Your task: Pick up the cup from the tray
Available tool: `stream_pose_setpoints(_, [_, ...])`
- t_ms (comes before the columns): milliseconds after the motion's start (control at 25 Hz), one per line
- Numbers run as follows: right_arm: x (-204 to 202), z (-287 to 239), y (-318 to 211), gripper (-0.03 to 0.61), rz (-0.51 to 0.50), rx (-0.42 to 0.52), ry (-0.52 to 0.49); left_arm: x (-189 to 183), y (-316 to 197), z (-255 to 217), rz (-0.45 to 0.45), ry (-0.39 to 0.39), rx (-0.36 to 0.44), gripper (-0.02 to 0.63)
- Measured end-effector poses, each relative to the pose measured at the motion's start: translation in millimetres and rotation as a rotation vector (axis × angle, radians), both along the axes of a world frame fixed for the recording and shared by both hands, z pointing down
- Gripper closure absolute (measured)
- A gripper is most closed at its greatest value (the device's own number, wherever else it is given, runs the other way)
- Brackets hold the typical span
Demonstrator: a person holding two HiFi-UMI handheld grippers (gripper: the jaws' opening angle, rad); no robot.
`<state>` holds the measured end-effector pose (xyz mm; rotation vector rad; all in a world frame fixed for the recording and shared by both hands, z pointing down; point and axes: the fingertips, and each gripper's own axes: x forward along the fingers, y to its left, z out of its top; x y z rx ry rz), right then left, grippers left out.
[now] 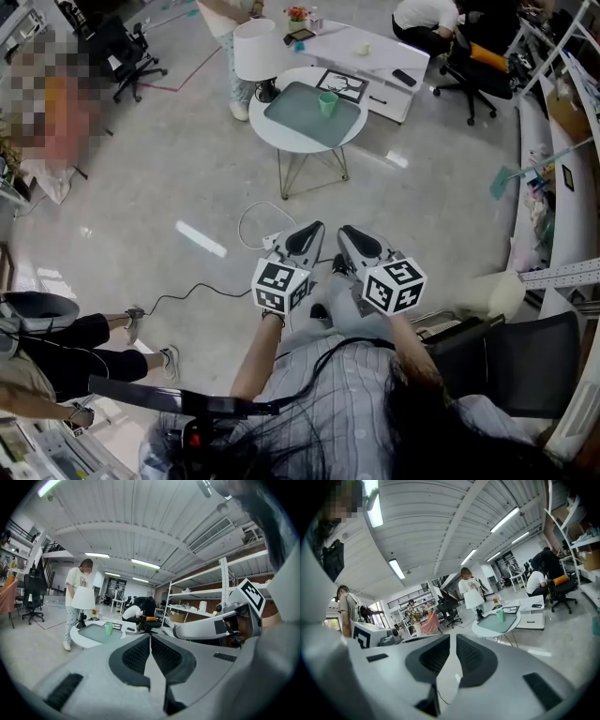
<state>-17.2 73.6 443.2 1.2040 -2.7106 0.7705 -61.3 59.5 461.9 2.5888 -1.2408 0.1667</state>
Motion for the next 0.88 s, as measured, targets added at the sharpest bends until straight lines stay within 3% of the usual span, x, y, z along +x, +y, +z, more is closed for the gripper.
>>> stream_pose_setpoints(360, [12, 4, -66, 0.52, -0.028, -0.017, 0.004, 19, -58, 6, 0.037, -0.021, -0.014, 0.598])
stream_pose_setpoints(880, [35, 11, -172, 0.52, -0.101, -0.02, 0.028, 36, -158, 15, -0.053, -0.02, -0.061, 0.598])
